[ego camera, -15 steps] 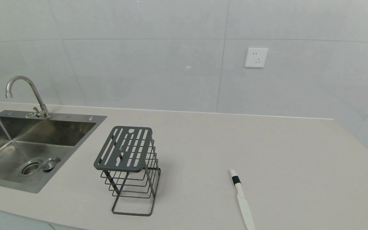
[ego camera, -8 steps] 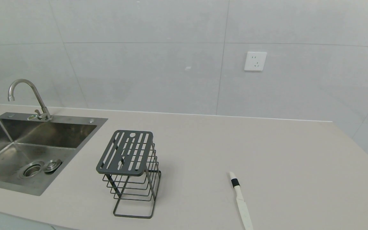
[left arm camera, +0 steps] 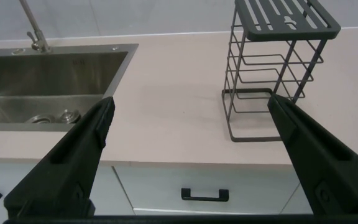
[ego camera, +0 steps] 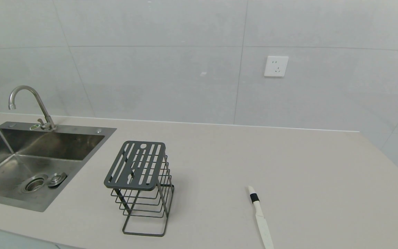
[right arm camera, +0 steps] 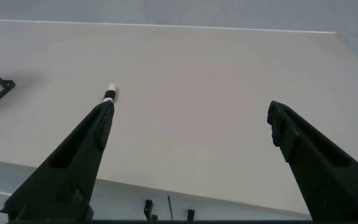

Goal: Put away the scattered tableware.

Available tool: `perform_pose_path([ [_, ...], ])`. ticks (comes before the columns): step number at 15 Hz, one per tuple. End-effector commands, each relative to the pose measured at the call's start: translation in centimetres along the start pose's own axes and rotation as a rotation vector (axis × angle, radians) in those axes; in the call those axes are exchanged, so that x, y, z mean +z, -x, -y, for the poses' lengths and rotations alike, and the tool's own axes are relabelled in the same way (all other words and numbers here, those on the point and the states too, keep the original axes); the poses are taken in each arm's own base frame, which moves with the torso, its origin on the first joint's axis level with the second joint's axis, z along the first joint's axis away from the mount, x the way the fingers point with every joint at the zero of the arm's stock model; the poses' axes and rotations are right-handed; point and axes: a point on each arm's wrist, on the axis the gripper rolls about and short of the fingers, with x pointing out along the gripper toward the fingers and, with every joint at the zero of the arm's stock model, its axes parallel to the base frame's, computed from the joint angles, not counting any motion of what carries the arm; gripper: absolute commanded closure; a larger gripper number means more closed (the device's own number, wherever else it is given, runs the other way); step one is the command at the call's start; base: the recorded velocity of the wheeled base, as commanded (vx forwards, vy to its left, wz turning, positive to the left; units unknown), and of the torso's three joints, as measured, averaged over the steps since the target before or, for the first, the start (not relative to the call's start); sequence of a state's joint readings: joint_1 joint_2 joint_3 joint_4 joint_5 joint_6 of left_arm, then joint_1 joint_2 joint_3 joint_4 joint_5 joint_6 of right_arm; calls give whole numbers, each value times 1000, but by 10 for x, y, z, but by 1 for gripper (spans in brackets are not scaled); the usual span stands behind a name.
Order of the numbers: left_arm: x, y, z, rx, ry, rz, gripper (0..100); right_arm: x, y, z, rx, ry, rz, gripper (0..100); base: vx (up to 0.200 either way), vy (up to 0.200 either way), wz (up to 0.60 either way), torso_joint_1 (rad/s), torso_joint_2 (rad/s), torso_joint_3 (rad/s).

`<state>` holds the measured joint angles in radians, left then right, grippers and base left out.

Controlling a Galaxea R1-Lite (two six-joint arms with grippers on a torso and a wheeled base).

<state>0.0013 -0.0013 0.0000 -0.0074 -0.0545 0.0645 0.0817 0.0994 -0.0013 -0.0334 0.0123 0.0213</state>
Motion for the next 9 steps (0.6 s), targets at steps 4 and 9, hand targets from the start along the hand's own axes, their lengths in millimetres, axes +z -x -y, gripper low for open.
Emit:
perform_pose_path([
  [4,0,0,0,2,2,-3,0,54,-4,-11,245,87,110,0,0,0,0,0,0,0],
  [9,0,0,0,4,5,-4,0,52,-54,-12,549,29,-329,0,0,0,0,0,0,0],
])
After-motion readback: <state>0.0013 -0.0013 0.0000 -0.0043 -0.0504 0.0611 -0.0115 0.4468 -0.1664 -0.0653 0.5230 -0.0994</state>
